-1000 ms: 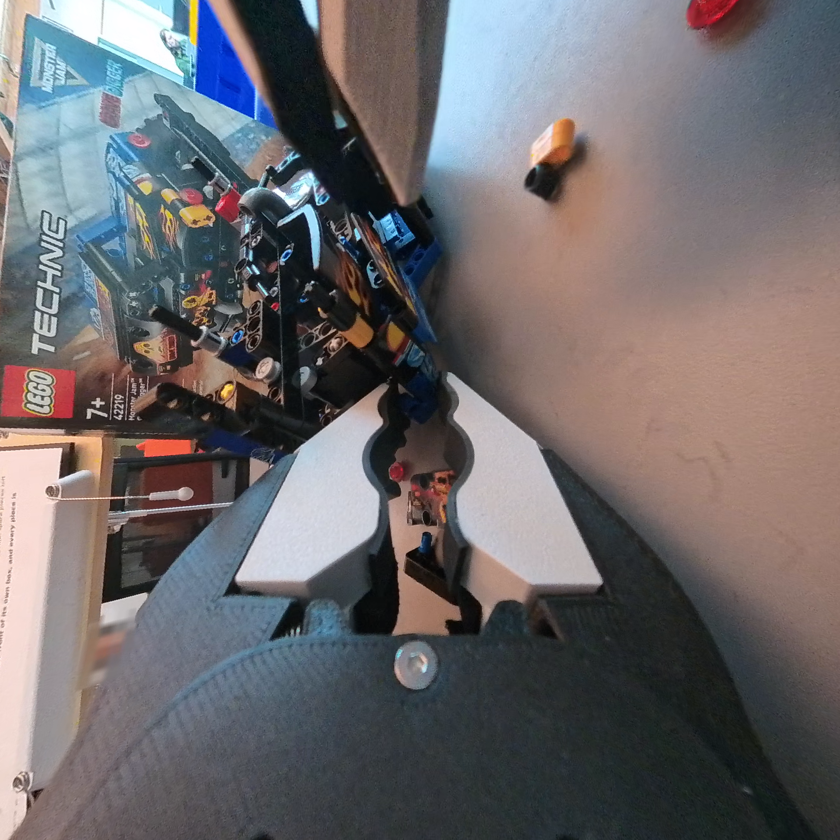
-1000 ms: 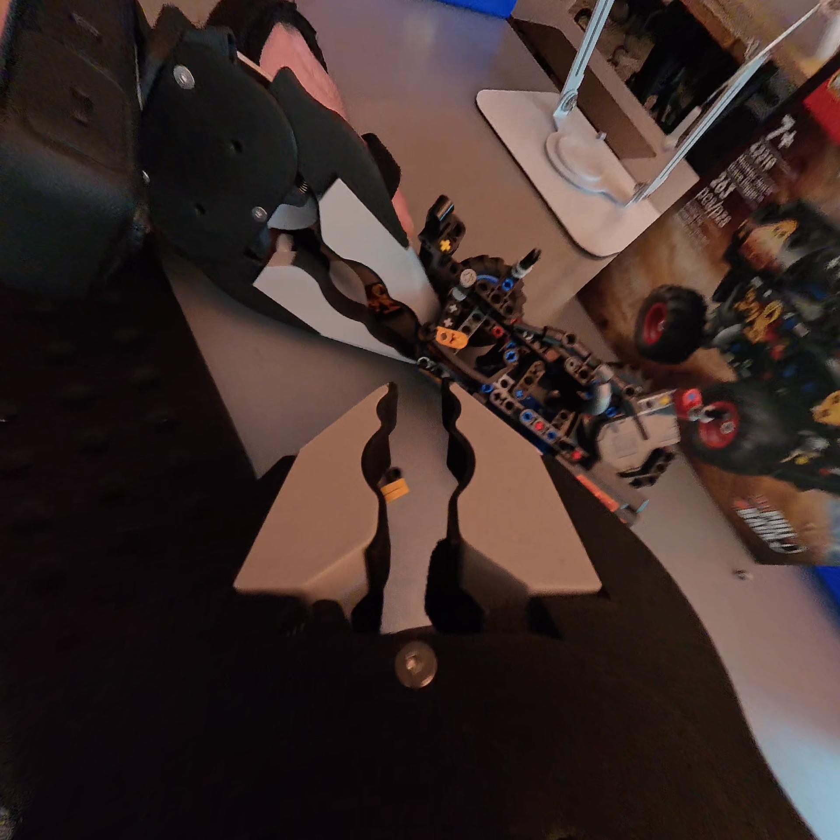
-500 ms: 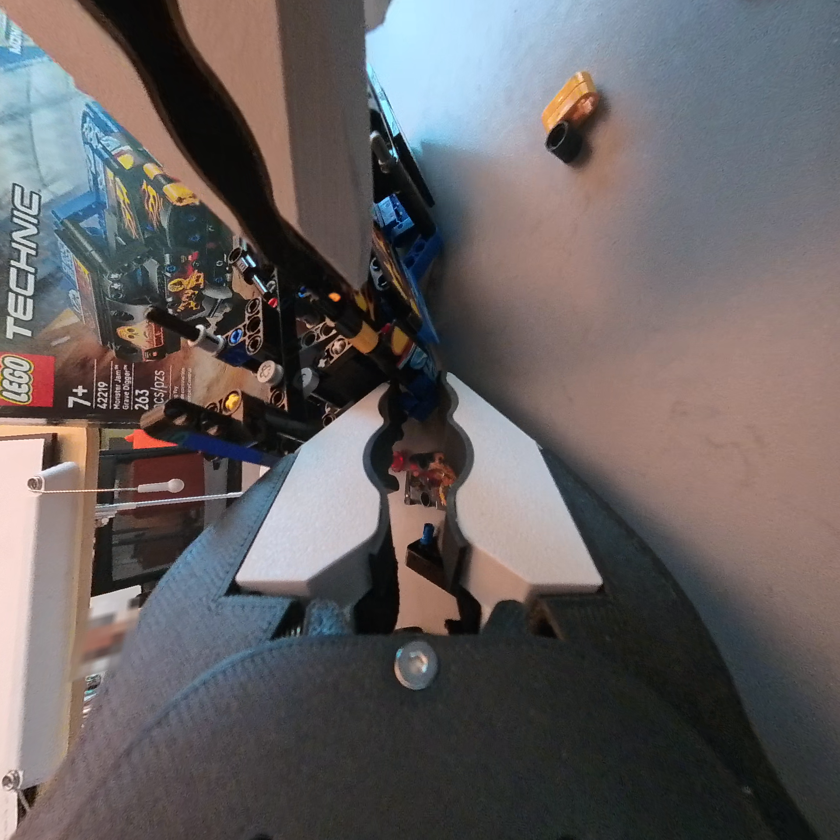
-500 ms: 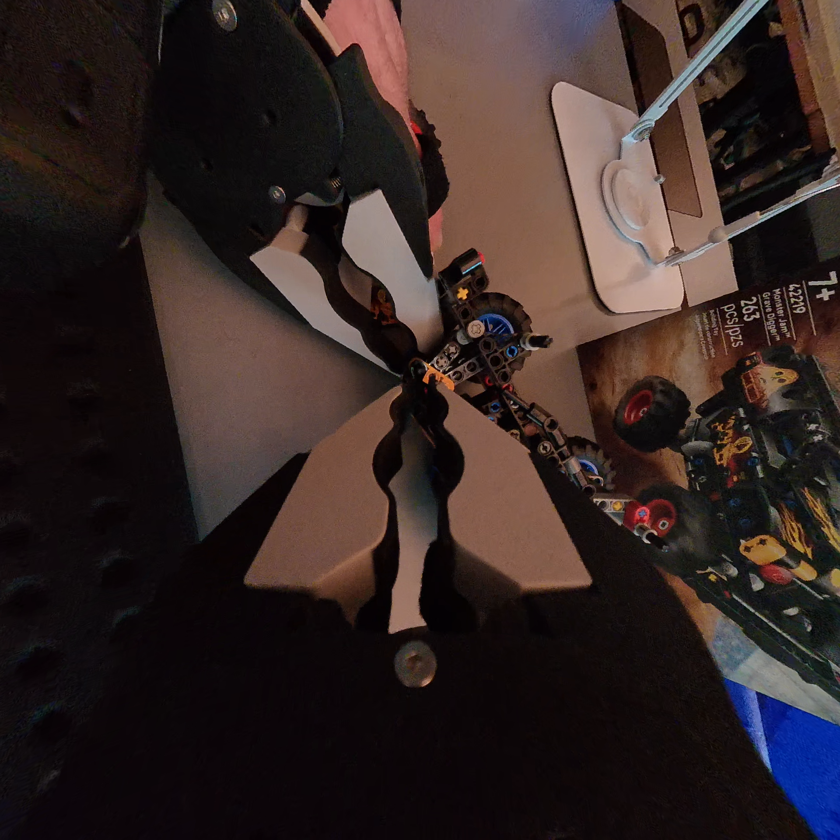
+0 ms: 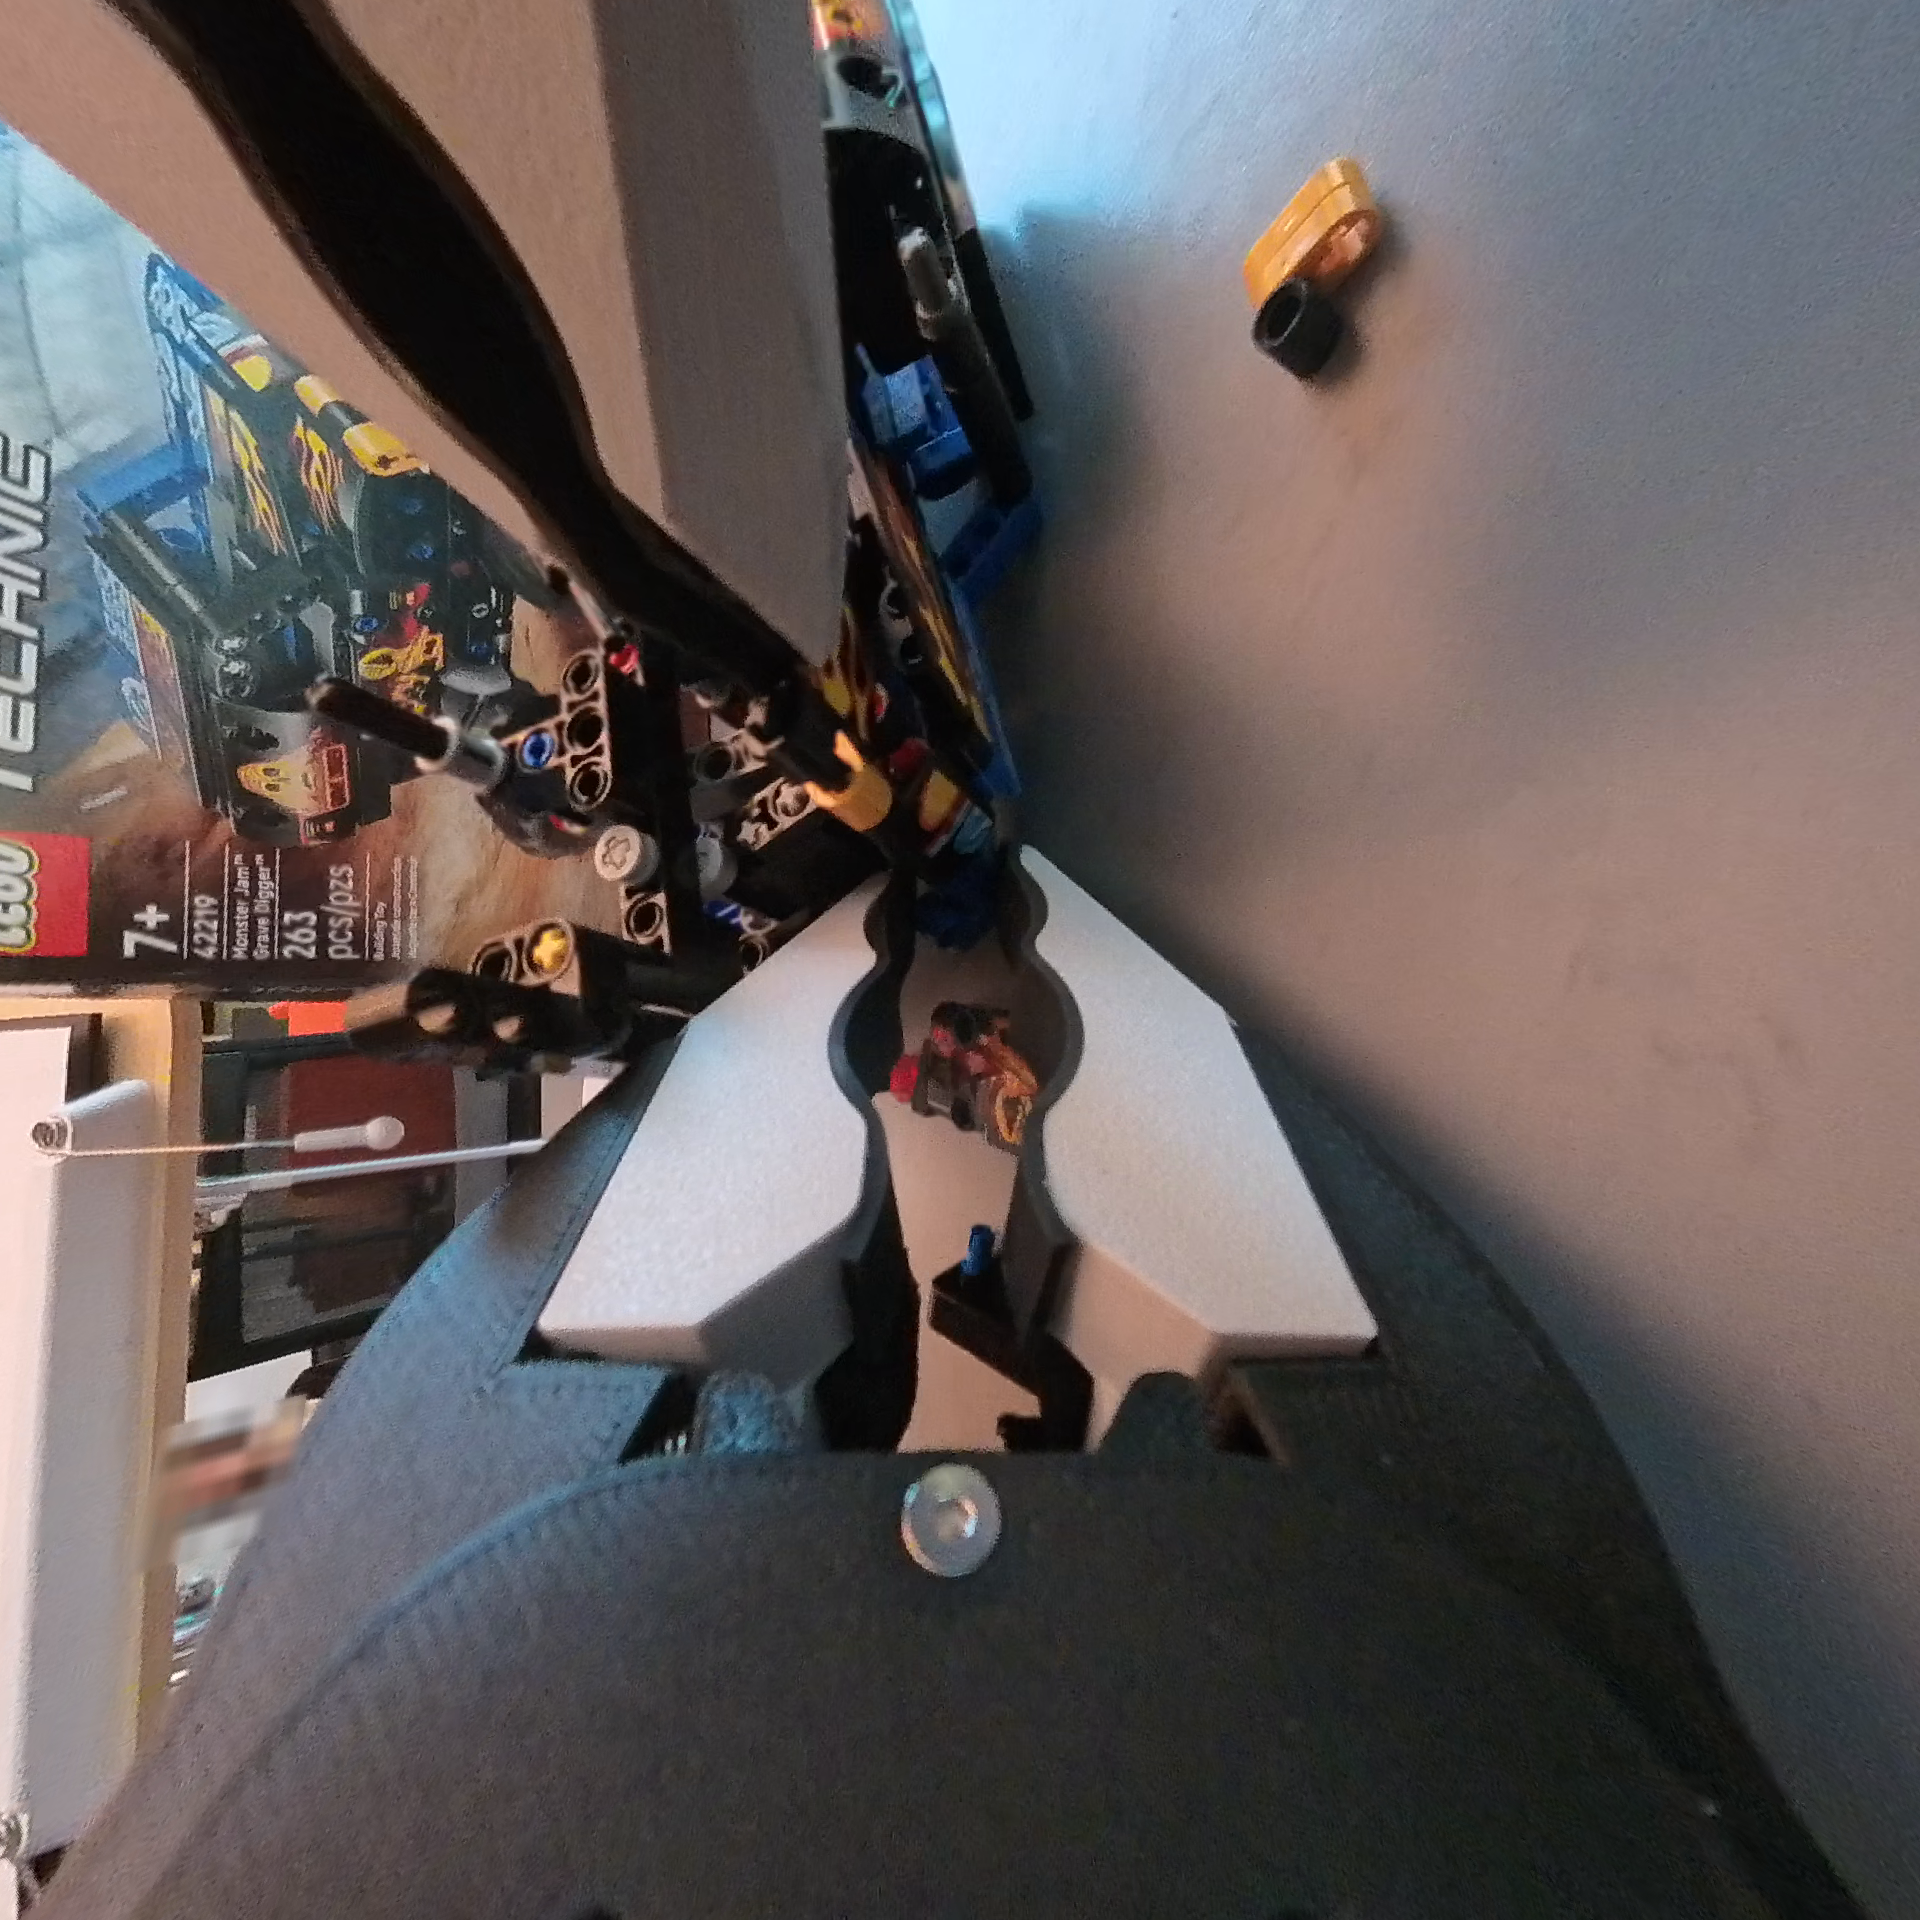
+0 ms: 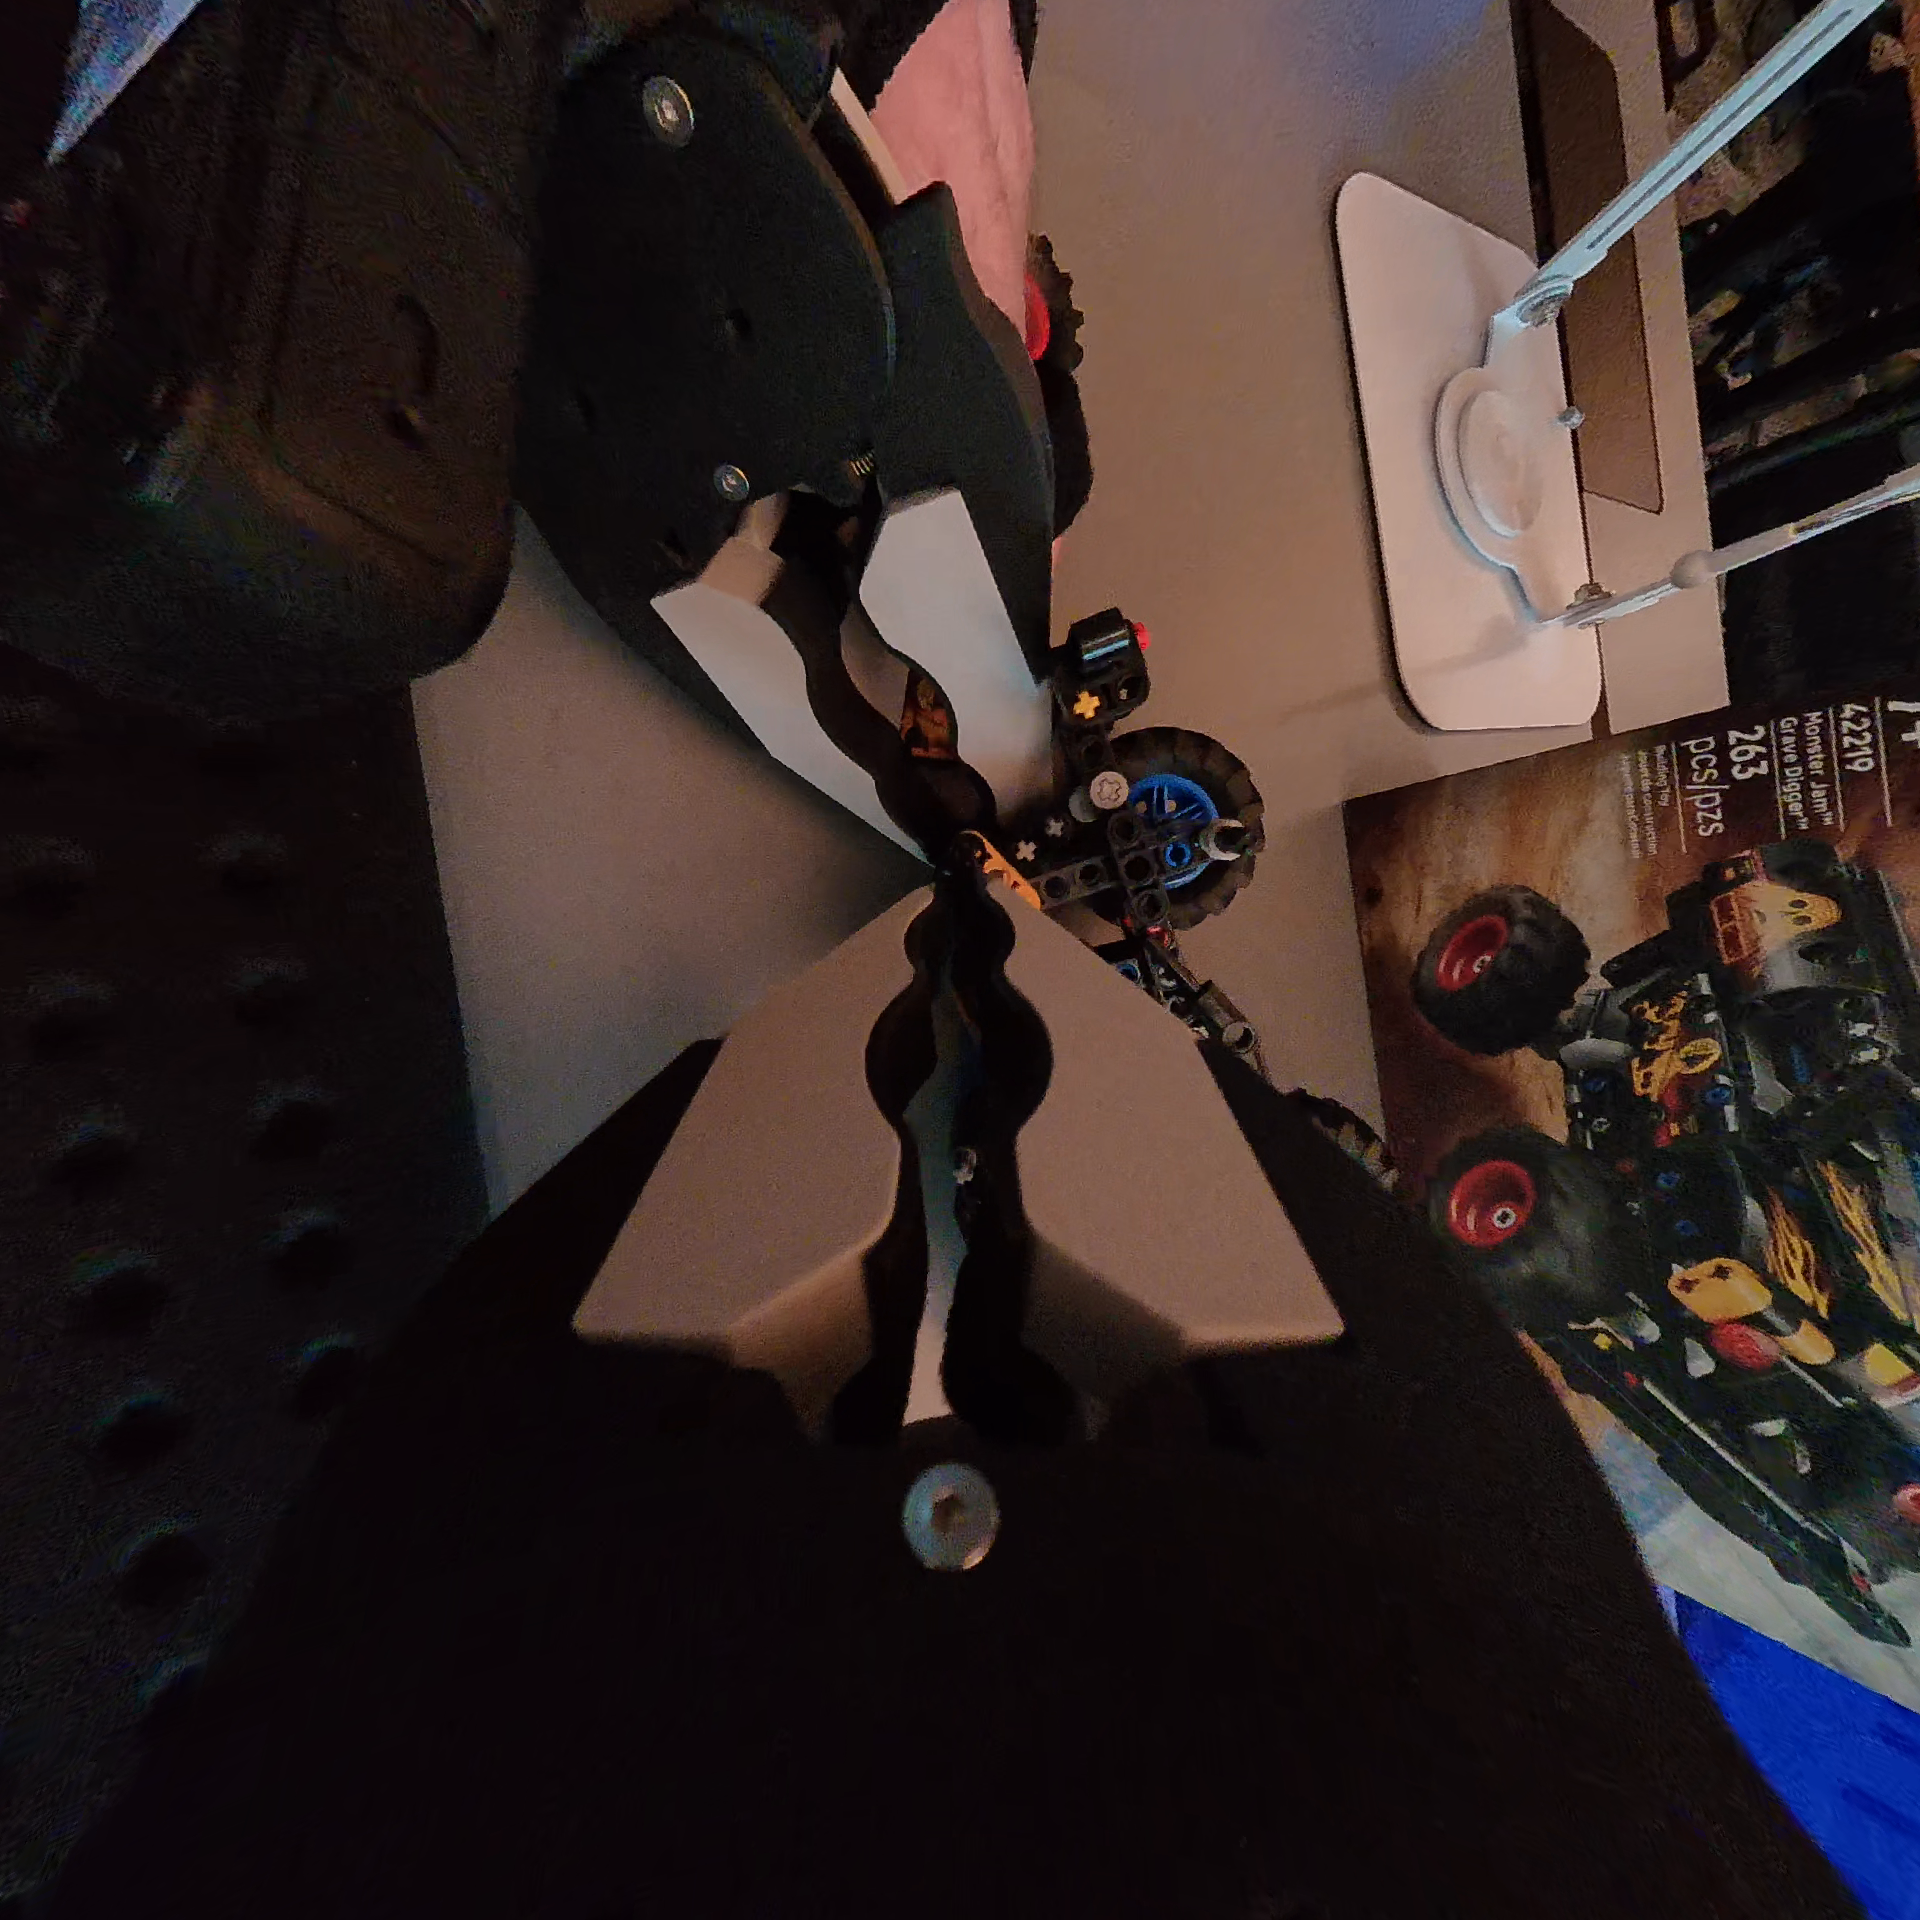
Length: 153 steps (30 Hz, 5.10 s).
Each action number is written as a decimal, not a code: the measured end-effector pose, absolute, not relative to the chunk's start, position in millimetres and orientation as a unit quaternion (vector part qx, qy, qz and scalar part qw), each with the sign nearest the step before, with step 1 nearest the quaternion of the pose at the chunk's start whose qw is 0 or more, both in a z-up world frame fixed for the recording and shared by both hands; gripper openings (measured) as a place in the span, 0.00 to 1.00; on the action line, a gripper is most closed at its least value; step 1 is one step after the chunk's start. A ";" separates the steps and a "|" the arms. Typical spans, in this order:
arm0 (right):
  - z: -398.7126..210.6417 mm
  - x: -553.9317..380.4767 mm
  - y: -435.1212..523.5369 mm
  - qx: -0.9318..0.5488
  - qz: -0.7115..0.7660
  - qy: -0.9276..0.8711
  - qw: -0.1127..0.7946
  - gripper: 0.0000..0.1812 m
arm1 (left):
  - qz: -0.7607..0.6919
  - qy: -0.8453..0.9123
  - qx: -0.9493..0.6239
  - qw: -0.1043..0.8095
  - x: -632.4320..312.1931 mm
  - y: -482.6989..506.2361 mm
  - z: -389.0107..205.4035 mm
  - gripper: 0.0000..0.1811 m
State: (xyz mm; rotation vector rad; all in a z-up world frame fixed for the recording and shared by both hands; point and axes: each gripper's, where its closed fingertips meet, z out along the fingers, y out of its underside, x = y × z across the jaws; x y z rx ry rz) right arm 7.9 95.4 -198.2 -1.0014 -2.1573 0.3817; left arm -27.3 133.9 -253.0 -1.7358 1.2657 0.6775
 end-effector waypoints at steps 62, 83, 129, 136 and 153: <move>-202.9 -20.2 117.0 -0.406 0.178 -0.814 0.375 0.00 | 0.128 0.371 -0.751 0.531 -61.4 113.6 -187.6 0.55; -170.2 -33.2 76.9 -0.343 0.262 -0.812 0.393 0.00 | 0.116 0.421 -0.778 0.451 -58.0 156.0 -230.3 0.37; -160.1 -26.3 155.3 -0.452 0.266 -0.723 0.450 0.12 | 0.089 0.419 -0.757 0.494 -42.9 166.4 -206.8 0.06; -166.1 -18.0 161.1 -0.461 0.243 -0.720 0.458 0.02 | 0.092 0.418 -0.748 0.507 -39.7 163.4 -196.6 0.09; -189.7 -37.8 150.9 -0.461 0.248 -0.732 0.437 0.00 | 0.141 0.424 -0.755 0.480 -36.9 161.3 -203.5 0.07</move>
